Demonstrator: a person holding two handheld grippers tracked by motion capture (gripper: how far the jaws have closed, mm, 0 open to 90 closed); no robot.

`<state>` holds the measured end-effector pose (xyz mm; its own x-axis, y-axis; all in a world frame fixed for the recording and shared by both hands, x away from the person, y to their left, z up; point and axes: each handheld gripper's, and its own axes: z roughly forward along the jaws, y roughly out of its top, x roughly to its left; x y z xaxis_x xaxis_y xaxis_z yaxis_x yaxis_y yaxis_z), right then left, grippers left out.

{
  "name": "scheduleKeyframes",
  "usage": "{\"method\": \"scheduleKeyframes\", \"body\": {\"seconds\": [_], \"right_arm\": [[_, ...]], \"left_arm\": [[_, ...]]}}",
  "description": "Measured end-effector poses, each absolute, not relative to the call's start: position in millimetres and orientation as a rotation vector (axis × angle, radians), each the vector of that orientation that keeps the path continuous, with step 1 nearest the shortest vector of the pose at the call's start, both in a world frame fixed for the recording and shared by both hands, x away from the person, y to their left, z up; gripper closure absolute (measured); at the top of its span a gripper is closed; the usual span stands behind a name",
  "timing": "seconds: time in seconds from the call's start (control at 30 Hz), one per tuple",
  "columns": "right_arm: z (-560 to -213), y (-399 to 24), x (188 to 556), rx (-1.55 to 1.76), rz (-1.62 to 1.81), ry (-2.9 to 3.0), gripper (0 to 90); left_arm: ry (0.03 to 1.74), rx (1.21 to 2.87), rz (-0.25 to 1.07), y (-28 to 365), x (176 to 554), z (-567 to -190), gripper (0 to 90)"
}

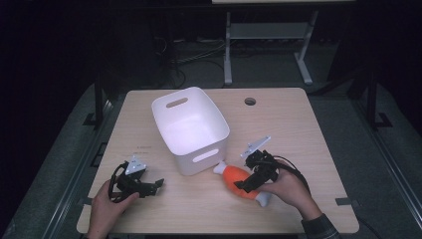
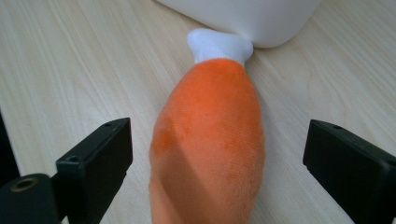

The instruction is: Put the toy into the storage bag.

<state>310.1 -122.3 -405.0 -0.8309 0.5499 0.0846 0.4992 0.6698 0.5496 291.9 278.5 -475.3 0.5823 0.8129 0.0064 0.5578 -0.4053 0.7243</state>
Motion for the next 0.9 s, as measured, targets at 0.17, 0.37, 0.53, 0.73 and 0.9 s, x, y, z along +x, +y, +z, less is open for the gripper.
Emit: {"method": "scheduleKeyframes", "body": {"seconds": [0.17, 0.37, 0.53, 0.73, 0.9], "right_arm": [[-414, -118, 313, 0.881, 0.839, 2.805, 3.0], [-424, -114, 315, 0.873, 0.811, 2.82, 2.9], [-433, -108, 315, 0.865, 0.777, 2.838, 2.9], [-442, -103, 315, 0.856, 0.742, 2.853, 3.0], [-447, -101, 315, 0.858, 0.724, 2.864, 3.0]], "left_arm": [[1.085, 2.12, 0.473, 279, 292, -475, 12.9], [1.083, 2.124, 0.474, 279, 292, -475, 12.9], [1.081, 2.128, 0.473, 279, 292, -475, 12.9], [1.08, 2.13, 0.473, 279, 292, -475, 12.9], [1.082, 2.129, 0.473, 279, 292, -475, 12.9]]}}
